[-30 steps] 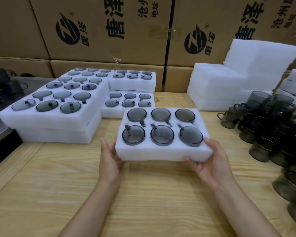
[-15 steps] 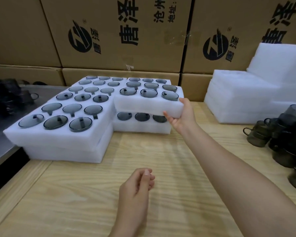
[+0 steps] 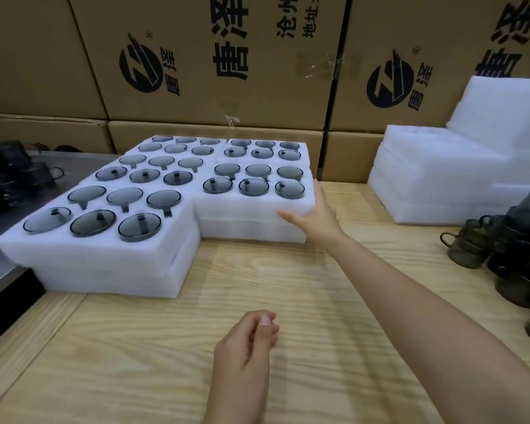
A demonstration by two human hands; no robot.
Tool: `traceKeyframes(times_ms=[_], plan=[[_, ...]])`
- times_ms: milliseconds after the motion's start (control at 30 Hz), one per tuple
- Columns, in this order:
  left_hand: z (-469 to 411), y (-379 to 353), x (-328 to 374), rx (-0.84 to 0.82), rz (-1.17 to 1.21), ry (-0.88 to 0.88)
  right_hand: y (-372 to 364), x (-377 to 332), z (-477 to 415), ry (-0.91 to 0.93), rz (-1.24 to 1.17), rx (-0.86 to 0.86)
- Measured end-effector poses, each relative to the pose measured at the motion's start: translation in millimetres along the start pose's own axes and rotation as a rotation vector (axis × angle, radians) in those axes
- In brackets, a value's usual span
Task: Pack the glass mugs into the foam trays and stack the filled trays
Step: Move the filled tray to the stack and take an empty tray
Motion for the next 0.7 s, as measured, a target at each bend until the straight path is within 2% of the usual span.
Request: traceKeyframes(times_ms=[100,367,533,567,633,700], plan=[[0,0,1,-0.004,-0.024,-0.008,-7,1,2,0.013,-0.226,-0.006],[1,-1,2,0.008,-0.043,-0.017,-13,-1,6,-0.054,-0.093,0.082],[1,1,3,0.001,-0.014,-0.003,8,-4,4,-0.013,-0.052,-0.122],[1,1,4,-0.002,-0.016,-0.005,22,-4,1,-0.013,-0.055,-0.079],[1,0,4,-0.003,-0.023,-0.006,69,-5,-9,0.007,0.034,0.164],[1,0,3,0.003,-0.029,-0.009,125,-5,-19,0.024,0.323,0.374]])
Point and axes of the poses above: each hand's wrist, its own z-axis away from the middle knuckle, its own y-axis out of the back of the hand, x = y × z, the point moved 5 cm from there along -z, towards the middle knuckle, and after that the axes turned 1 degree about -x, right-handed, at the moved point
